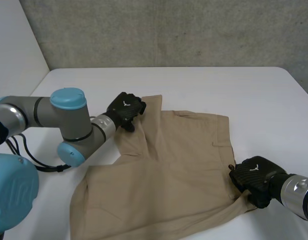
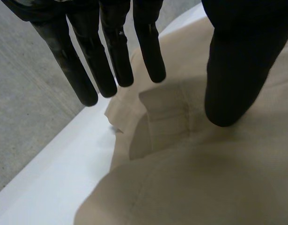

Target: Fold the shorts.

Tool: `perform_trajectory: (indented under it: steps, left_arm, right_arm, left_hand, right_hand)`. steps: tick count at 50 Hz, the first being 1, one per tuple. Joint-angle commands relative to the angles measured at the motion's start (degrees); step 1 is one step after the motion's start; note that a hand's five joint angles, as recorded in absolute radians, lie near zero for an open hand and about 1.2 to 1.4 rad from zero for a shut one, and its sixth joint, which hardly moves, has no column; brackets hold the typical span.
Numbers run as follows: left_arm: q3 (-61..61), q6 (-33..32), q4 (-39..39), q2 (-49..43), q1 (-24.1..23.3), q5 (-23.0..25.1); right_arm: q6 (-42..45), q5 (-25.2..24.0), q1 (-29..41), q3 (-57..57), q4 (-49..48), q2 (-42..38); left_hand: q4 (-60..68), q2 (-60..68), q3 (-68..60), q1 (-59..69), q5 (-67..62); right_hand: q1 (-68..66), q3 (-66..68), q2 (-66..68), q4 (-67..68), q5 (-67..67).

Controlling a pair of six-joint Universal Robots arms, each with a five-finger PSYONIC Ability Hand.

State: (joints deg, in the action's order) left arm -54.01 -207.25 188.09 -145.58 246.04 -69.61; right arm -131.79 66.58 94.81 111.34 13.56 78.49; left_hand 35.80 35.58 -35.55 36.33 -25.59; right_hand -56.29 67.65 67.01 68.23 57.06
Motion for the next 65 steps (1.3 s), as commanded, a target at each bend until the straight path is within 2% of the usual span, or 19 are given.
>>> perform_trajectory:
  steps: [1,8,15,19,29,36,42,48,50,52,65]
  left_arm:
    - [4.9,-2.2,-4.5,-3.7,0.0,-0.8]
    - [5.1,-5.9,-5.2,-4.2,0.0,-4.9]
    - [3.3,-8.7,-4.7,-2.2,0.1,-12.4]
    - [-0.8,-11.1,-4.7,2.0,0.3,-15.9]
    - [-17.2,-18.0,-4.7,12.9,3.4,-17.0]
    - [-21.4,-18.2,-4.5,14.4,4.2,-17.0]
    - [-21.3,-18.2,-4.5,13.9,4.3,-18.1]
    - [-21.9,-17.4,-4.4,14.6,4.4,-20.9]
    - [-22.5,-16.9,-4.4,16.2,4.7,-21.2]
    - [-23.0,-16.3,-4.4,17.8,5.1,-21.1]
    - [-24.2,-11.2,-4.9,19.6,5.9,-20.4]
  right_arm:
    - [0.0,0.0,-0.3,0.2,-0.5,0.0]
    - [0.0,0.0,-0.4,0.2,-0.6,0.0]
    - [0.0,0.0,-0.1,0.4,-0.6,0.0]
    - [0.0,0.0,0.0,0.5,-0.6,0.0]
    - [-4.4,0.1,3.4,0.0,-1.4,0.1]
    - [-5.8,0.0,5.1,-0.3,-1.4,0.3]
    - [-5.8,0.2,5.7,-0.3,-1.4,0.4]
    - [-5.8,0.4,5.5,0.0,-1.4,0.5]
    - [-5.8,0.4,5.4,0.0,-1.4,0.5]
    - [-5.8,0.3,5.3,0.1,-1.4,0.5]
    - [-5.8,0.3,5.3,0.4,-1.6,0.5]
  left_hand:
    - [22.8,23.0,-23.1,22.3,-23.0]
    - [43.7,43.9,-43.9,43.2,-43.9]
    - [44.2,44.4,-44.4,43.7,-44.4]
    - [44.2,44.4,-44.4,43.7,-44.4]
    - [44.2,44.4,-44.4,43.7,-44.4]
    - [44.2,44.4,-44.4,43.7,-44.4]
    - [33.1,33.4,-33.4,32.6,-33.3]
    - [28.3,28.5,-28.5,27.7,-28.5]
    - [15.8,16.1,-16.1,15.3,-16.0]
    - [9.3,9.5,-9.5,8.7,-9.5]
    - [8.9,9.1,-9.1,8.4,-9.1]
  right_hand:
    - [-23.7,12.3,13.0,11.8,12.9]
    - [-23.7,12.3,13.0,11.8,12.9]
    - [-23.7,12.3,13.0,11.8,12.9]
    - [-23.7,12.3,13.0,11.8,12.9]
    - [-23.7,12.3,13.0,11.8,12.9]
    - [-23.7,12.3,13.0,11.8,12.9]
    - [-23.7,12.3,13.0,11.8,12.9]
    - [-23.7,12.3,13.0,11.8,12.9]
    - [-23.7,12.3,13.0,11.8,12.9]
    - [-23.7,12.3,13.0,11.8,12.9]
    - [-23.7,12.3,13.0,11.8,12.9]
